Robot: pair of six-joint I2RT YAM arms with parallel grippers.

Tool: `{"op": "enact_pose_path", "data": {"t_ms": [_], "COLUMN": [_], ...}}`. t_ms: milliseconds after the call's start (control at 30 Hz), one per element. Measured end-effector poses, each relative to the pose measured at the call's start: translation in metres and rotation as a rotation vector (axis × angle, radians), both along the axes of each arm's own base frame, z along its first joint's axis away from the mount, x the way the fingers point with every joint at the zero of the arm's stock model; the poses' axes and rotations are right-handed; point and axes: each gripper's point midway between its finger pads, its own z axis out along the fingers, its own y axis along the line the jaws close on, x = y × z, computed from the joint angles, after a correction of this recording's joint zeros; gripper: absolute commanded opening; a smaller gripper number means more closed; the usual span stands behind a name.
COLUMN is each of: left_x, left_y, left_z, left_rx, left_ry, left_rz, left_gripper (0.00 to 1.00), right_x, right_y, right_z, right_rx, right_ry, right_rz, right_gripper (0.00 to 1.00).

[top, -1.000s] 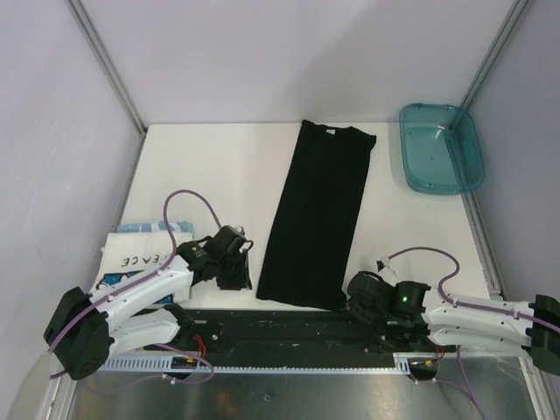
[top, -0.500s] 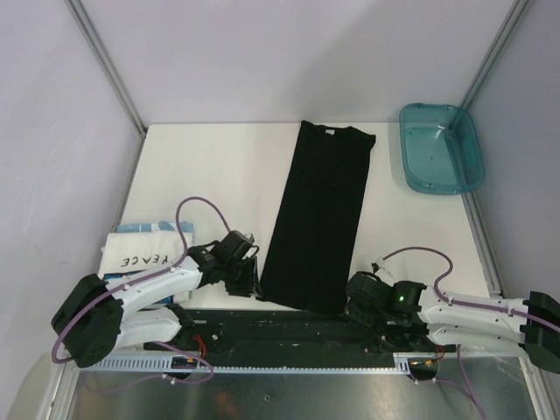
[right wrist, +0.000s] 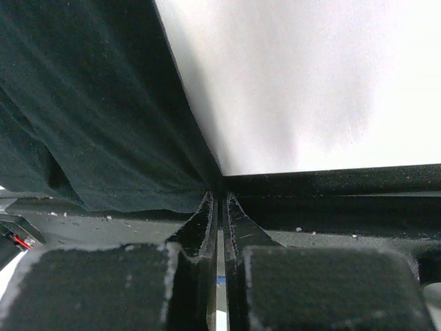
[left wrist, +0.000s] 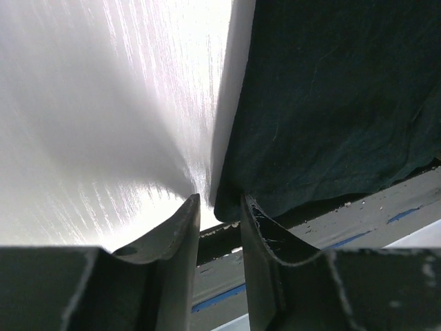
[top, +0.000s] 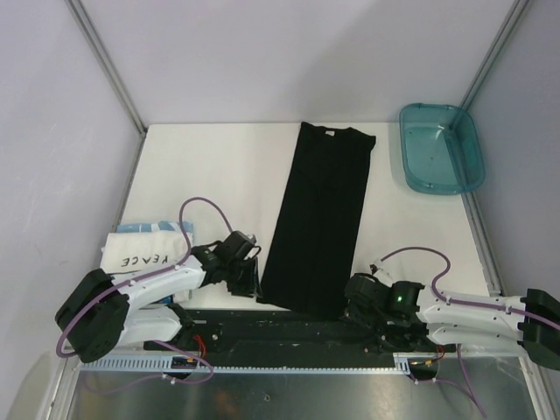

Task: Fold and stack the t-shirts
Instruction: Grab the bottom of the folded rectangular tshirt with both arms, then fold the folded rectangular tshirt in 1/3 of the way

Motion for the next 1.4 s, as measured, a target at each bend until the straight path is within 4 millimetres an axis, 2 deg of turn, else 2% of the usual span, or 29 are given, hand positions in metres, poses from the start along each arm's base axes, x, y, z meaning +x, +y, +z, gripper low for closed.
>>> {"op": "enact_pose_path", "data": {"t_ms": [500, 633, 800, 900, 1000, 1200, 1300, 1400], "left_x": [-0.009, -0.01, -0.011, -0.012, -0.012, -0.014, -0.018, -0.017], "left_y": [-0.005, -0.006, -0.009, -0.011, -0.014, -0.018, -0.015, -0.014], "left_z": [-0.003, -0.004, -0.005, -0.004, 0.005, 0.036, 0.044, 0.052], "left_rx": [-0.01, -0.01, -0.012, -0.021, -0.051, -0.15, -0.168, -0.163], "left_ry": [0.024, 0.031, 0.037, 0.035, 0.022, -0.033, -0.039, -0.039], "left_rz": [-0.027, -0.022, -0.026, -0.031, -0.023, -0.008, 0.002, 0.007], "left_gripper": [0.32, 0.23, 0.03, 0.0, 0.0, 0.0, 0.0, 0.0], "right_x": [0.001, 0.002, 0.002, 0.002, 0.001, -0.012, -0.018, -0.011], "right_y": [0.0, 0.001, -0.001, 0.0, 0.002, 0.01, 0.019, 0.024], "right_z": [0.014, 0.017, 0.019, 0.024, 0.03, 0.044, 0.06, 0.08], "right_rx": [-0.011, -0.008, -0.013, -0.009, 0.006, 0.032, 0.052, 0.063], "right_ry": [0.001, -0.002, -0.001, -0.003, -0.011, -0.026, -0.04, -0.071], "right_rz": [0.004, 0.005, 0.003, 0.003, 0.012, 0.055, 0.081, 0.073], "right_gripper": [0.0, 0.0, 0.0, 0.0, 0.0, 0.0, 0.0, 0.0]}}
